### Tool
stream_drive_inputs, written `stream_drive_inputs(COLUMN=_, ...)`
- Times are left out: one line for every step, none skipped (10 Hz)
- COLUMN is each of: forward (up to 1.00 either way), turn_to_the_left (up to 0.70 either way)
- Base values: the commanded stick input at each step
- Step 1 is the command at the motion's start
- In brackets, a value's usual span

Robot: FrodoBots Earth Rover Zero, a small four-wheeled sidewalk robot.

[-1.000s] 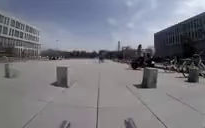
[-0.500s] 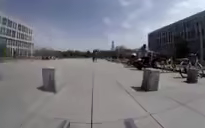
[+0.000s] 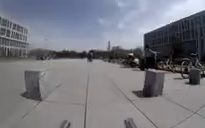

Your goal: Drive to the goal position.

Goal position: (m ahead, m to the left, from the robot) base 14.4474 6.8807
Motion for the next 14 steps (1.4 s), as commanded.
stream_drive_inputs(forward=0.70, turn_to_the_left=0.00)
stream_drive_inputs(forward=0.70, turn_to_the_left=0.00)
stream_drive_inputs(forward=0.70, turn_to_the_left=0.00)
stream_drive_inputs(forward=0.70, turn_to_the_left=0.00)
stream_drive_inputs(forward=0.70, turn_to_the_left=0.00)
stream_drive_inputs(forward=0.70, turn_to_the_left=-0.35)
stream_drive_inputs(forward=0.70, turn_to_the_left=-0.35)
stream_drive_inputs(forward=0.70, turn_to_the_left=-0.35)
stream_drive_inputs(forward=0.70, turn_to_the_left=-0.35)
stream_drive_inputs(forward=0.70, turn_to_the_left=-0.35)
stream_drive_inputs(forward=0.70, turn_to_the_left=-0.12)
stream_drive_inputs(forward=0.70, turn_to_the_left=0.00)
stream_drive_inputs(forward=0.70, turn_to_the_left=0.00)
stream_drive_inputs(forward=0.70, turn_to_the_left=0.00)
